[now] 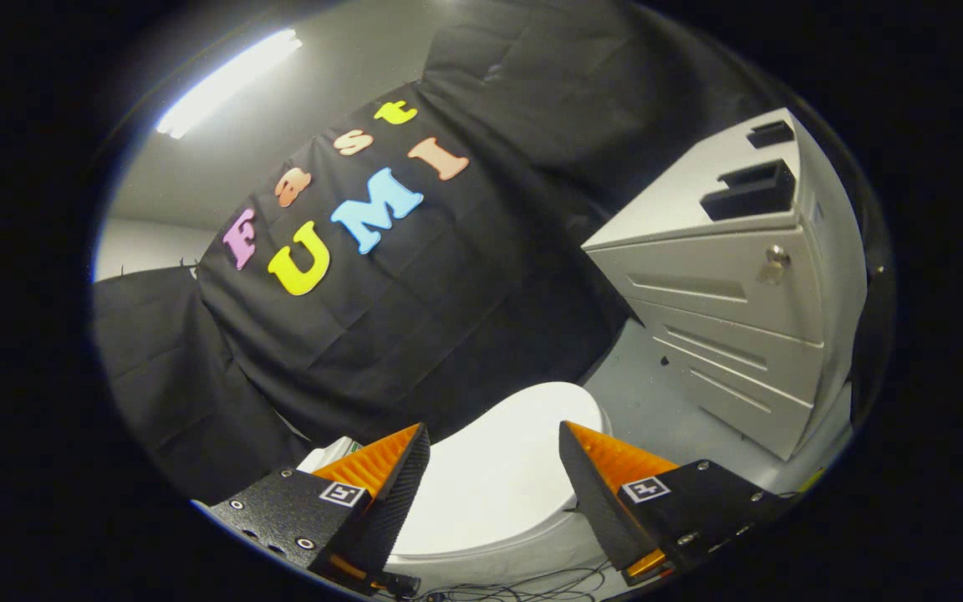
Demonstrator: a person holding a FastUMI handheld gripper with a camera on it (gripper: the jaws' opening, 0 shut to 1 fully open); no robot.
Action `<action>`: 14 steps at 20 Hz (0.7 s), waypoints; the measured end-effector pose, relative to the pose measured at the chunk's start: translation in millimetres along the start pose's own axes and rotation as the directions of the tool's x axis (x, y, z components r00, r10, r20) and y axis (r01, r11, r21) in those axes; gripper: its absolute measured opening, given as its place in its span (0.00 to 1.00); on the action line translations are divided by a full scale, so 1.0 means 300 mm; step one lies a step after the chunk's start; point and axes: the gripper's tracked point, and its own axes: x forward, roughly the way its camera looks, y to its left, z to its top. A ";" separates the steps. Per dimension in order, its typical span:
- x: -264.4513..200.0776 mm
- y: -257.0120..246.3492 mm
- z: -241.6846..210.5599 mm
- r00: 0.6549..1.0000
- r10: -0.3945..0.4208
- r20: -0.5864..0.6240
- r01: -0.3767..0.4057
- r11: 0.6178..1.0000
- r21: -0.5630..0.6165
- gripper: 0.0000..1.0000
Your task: Open the toilet lid.
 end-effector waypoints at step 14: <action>0.029 -0.275 -0.214 0.978 -0.183 -0.104 0.207 0.925 0.317 0.94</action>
